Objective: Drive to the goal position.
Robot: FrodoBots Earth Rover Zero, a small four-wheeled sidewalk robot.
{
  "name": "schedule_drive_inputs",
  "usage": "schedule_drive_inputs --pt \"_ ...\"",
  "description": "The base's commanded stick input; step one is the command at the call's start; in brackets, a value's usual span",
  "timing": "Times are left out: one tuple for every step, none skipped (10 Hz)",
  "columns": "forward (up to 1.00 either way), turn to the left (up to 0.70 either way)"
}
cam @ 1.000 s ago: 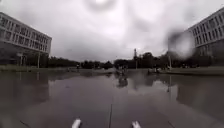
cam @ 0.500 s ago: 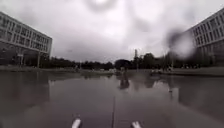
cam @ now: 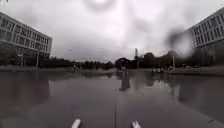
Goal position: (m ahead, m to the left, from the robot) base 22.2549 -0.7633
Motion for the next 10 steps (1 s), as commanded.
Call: schedule_drive_inputs --pt "0.7 0.0" --pt "0.7 0.0" --pt "0.7 0.0" --pt "0.7 0.0" --pt "0.7 0.0" --pt "0.7 0.0" --pt "0.7 0.0" --pt "0.7 0.0" --pt "0.7 0.0" --pt "0.7 0.0"
